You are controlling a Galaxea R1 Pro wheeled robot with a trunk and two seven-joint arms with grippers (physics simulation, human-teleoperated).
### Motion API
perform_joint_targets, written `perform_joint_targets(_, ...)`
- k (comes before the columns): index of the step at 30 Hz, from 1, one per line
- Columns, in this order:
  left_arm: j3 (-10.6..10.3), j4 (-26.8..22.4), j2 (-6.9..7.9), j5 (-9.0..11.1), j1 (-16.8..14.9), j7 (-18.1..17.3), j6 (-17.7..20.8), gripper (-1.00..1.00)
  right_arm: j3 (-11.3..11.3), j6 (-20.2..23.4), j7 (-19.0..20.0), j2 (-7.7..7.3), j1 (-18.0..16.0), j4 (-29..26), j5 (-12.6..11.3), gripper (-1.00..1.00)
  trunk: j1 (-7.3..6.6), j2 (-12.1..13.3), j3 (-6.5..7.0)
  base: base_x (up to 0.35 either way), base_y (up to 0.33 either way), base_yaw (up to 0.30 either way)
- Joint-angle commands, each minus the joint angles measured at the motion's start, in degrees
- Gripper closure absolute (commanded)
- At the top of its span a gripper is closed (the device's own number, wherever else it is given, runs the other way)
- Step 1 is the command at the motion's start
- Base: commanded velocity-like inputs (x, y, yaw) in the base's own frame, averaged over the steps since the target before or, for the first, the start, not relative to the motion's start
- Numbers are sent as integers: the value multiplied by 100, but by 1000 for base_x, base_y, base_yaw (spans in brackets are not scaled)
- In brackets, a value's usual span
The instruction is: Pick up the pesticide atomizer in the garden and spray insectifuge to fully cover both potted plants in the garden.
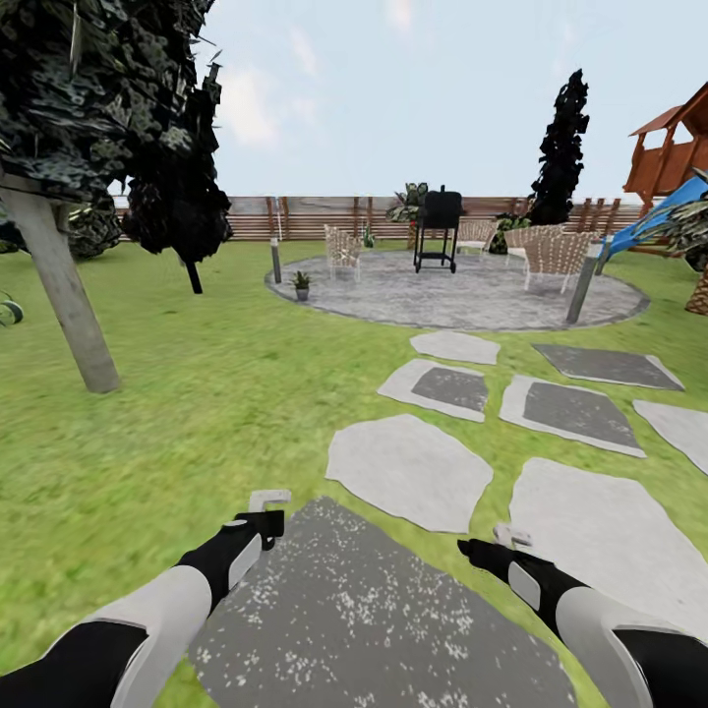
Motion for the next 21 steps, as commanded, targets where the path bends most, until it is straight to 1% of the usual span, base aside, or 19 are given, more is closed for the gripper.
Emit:
perform_joint_targets(1,-50,-12,2,58,0,36,31,100,-19,27,19,-2,-1,-6,-29,-100,2,-2,4,334,0,0)
perform_joint_targets(8,-49,-13,1,59,0,35,31,100,-19,27,23,4,-1,-2,-25,-100,2,-2,58,334,0,0)
perform_joint_targets(21,-50,-13,-7,52,0,40,31,100,-19,27,65,7,-1,-9,-19,-100,2,-2,62,327,0,0)
